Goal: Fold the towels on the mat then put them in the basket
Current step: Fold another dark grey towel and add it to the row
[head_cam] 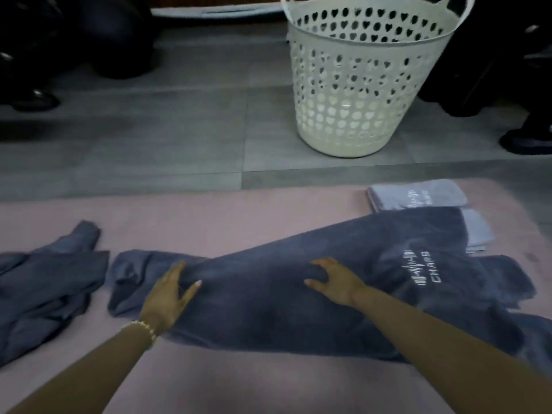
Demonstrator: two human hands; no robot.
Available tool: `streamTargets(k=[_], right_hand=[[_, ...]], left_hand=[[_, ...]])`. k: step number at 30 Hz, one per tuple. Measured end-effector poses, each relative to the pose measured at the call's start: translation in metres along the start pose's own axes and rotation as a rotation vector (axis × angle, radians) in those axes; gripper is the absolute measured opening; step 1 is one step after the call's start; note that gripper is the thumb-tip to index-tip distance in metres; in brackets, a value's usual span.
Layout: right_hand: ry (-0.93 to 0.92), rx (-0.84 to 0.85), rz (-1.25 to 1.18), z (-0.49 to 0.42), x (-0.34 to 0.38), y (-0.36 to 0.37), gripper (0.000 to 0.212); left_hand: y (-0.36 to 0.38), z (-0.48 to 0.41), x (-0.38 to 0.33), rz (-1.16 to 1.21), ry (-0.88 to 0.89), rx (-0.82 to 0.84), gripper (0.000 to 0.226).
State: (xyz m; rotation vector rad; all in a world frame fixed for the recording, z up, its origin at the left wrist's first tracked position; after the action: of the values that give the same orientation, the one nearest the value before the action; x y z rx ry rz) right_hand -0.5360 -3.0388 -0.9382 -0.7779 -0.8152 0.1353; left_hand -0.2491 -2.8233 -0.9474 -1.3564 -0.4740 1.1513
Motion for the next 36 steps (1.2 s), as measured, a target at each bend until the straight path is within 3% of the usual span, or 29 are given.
streamTargets(k=[2, 5, 9, 13, 15, 17, 20, 23, 25, 27, 29, 31, 34, 36], right_hand=[[-0.074, 0.094, -0.056, -0.009, 0.03, 0.046, 0.062], [-0.168, 0.156, -0.093, -0.019, 0.066, 0.097, 0.061], [-0.272, 0.085, -0.081, -0.036, 0.1, 0.124, 0.056], [-0.36, 0.016, -0.09, -0.048, 0.128, 0.133, 0.053], [-0.407, -0.022, -0.092, -0.055, 0.14, 0.133, 0.052], [-0.427, -0.071, -0.079, -0.065, 0.15, 0.131, 0.054], [-0.401, -0.023, 0.032, -0.076, 0.161, 0.137, 0.072], [-0.46, 0.151, 0.212, -0.069, 0.171, 0.163, 0.11], [-0.477, 0.296, 0.331, -0.058, 0.17, 0.183, 0.116], [-0.488, 0.391, 0.455, -0.044, 0.164, 0.196, 0.102], [-0.457, 0.43, 0.401, -0.033, 0.156, 0.2, 0.071], [-0.395, 0.507, 0.213, -0.023, 0.154, 0.198, 0.043], [-0.308, 0.565, -0.058, -0.015, 0.17, 0.173, 0.019], [-0.277, 0.626, -0.155, -0.016, 0.186, 0.149, 0.015]], left_hand=[[0.004, -0.004, 0.042, 0.069, 0.075, 0.079, 0.072], [0.0, -0.008, 0.11, -0.033, -0.038, 0.053, 0.07], [0.007, -0.01, 0.132, -0.215, -0.021, 0.114, 0.06], [-0.009, -0.011, 0.118, -0.268, 0.225, 0.012, 0.02], [-0.013, -0.009, 0.113, -0.238, 0.325, 0.026, 0.016], [-0.01, -0.003, 0.111, -0.234, 0.362, 0.115, 0.029], [-0.008, 0.021, 0.105, -0.096, 0.37, 0.269, 0.041], [0.009, 0.056, 0.103, -0.025, 0.393, 0.358, 0.064], [0.022, 0.071, 0.102, -0.07, 0.426, 0.389, 0.035], [0.015, 0.073, 0.103, -0.088, 0.468, 0.287, 0.031], [0.007, 0.071, 0.12, -0.033, 0.461, 0.235, 0.022], [0.003, 0.066, 0.128, 0.164, 0.367, 0.424, 0.042], [-0.007, 0.074, 0.116, 0.194, 0.229, 0.814, 0.036], [-0.026, 0.08, 0.103, 0.179, 0.114, 1.082, 0.025]])
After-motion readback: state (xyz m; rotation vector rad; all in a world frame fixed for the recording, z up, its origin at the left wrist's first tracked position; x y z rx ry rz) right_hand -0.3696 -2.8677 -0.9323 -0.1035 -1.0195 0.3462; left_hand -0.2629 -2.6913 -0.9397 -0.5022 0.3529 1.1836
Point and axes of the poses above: each hand's wrist, its own z-axis away from the middle knuckle, its own y-axis out of the palm, x = y × z, the point moved 9 cm from there along -z, towards the middle knuckle, and after that the axes turned 4 degrees about -y, right-handed, at the moved point
